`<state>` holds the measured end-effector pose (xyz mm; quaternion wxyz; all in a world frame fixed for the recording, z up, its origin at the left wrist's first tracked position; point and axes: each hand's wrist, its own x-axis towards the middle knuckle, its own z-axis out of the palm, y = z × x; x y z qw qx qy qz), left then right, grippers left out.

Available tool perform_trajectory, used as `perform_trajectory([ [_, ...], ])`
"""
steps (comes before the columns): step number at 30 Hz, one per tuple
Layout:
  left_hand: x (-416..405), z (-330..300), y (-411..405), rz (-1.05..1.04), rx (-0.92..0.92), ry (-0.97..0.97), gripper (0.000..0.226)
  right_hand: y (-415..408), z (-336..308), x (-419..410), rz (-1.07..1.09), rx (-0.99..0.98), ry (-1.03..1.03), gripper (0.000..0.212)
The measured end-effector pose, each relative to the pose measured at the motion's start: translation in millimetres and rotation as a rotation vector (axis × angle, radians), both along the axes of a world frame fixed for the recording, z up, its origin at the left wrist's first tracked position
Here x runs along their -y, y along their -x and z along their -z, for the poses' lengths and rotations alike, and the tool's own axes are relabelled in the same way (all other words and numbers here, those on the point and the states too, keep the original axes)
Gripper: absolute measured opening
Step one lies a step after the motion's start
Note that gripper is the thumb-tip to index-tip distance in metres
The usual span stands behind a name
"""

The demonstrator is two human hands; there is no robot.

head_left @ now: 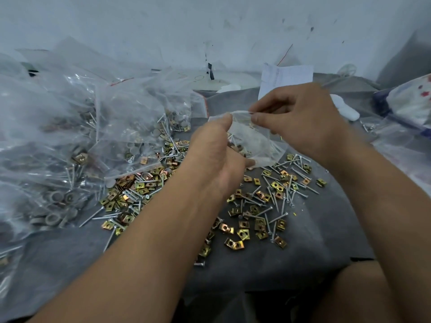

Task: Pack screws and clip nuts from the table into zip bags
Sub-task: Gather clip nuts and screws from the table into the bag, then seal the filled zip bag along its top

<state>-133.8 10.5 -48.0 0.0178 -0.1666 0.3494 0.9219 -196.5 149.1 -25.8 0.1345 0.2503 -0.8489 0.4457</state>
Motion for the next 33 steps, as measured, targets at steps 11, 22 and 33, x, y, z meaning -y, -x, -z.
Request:
perform_trajectory([
  [11, 9.4, -5.0, -4.2, 0.111, -0.113, 0.110, 0.056, -0.3, -1.9, -1.9, 0.004, -0.053, 0.166, 0.005],
  [22, 18.6, -15.4, -8.2, -0.017, -0.387, 0.513, 0.033, 1.7, -11.2, -7.4, -0.008, 0.000, 0.194, 0.006],
  [33, 31.6, -18.4, -9.2, -0.175, -0.574, 0.554, 0.062, 7.1, -20.1, -15.2, -0.001, 0.004, 0.206, 0.007],
])
